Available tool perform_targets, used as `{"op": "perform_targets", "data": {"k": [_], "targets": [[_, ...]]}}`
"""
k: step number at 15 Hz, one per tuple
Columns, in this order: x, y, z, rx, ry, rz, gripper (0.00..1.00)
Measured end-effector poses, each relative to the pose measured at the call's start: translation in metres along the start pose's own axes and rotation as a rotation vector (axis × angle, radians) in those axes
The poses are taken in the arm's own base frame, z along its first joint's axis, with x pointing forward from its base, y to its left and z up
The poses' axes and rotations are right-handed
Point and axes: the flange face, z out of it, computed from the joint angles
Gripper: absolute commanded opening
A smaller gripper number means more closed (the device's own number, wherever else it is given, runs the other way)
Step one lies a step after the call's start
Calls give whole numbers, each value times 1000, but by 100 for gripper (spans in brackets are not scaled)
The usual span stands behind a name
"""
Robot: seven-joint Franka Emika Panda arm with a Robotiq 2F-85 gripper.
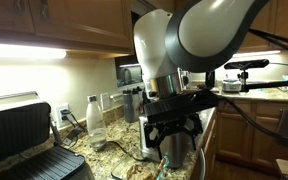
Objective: Put one slice of bread in the toaster
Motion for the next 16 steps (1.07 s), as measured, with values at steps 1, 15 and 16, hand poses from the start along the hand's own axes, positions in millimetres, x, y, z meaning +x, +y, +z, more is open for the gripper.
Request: {"op": "perform_targets", "data": {"k": [1, 15, 16], "targets": [[-1, -6, 5, -2, -6, 21, 100], [20, -25, 46, 1, -48, 211, 100], [24, -26, 45, 3, -48, 220, 100]]}}
